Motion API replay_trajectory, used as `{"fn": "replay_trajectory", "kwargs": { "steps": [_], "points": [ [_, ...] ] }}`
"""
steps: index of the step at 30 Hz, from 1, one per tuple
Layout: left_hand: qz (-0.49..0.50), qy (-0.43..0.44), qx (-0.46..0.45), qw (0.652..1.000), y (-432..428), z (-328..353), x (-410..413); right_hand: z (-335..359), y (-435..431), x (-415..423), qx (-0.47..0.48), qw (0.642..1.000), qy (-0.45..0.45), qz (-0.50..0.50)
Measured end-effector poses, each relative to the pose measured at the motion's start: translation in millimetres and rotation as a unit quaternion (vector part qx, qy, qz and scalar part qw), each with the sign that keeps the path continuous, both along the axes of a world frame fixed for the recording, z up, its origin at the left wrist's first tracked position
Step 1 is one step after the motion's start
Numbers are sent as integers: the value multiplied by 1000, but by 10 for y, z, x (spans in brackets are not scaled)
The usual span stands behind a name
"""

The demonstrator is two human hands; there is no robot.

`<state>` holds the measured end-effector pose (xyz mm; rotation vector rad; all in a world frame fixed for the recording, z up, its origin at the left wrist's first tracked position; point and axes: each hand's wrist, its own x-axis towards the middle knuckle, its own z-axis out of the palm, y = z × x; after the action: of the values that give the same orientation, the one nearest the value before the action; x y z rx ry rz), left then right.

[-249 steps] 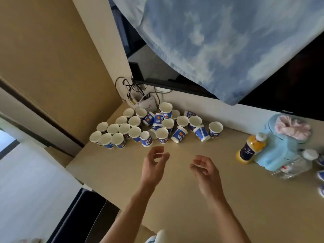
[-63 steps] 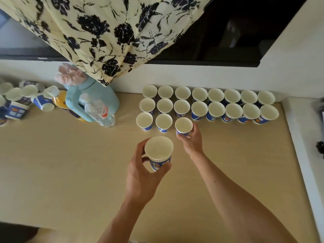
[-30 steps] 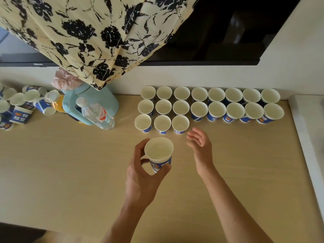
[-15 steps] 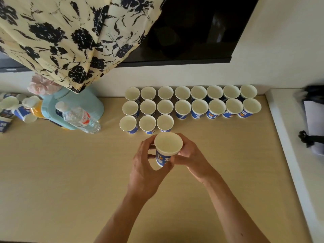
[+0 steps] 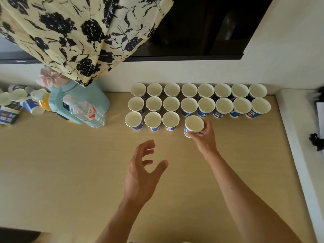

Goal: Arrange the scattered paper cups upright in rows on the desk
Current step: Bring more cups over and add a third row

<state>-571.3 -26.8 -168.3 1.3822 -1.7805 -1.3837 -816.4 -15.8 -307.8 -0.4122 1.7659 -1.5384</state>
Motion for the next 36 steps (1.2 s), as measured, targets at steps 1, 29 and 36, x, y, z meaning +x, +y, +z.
{"fn": "replay_trajectory", "kwargs": {
  "steps": [1, 29, 36],
  "points": [
    [12, 15, 12, 1000, -6, 10, -8, -62, -48, -21, 5, 1000, 6, 5],
    [98, 90, 48, 990, 112, 150, 139, -54, 140, 544, 104, 985, 38, -132],
    [120, 121, 31, 985, 157, 316, 475, 692, 110, 1314, 19, 998, -5, -61]
  ]
}}
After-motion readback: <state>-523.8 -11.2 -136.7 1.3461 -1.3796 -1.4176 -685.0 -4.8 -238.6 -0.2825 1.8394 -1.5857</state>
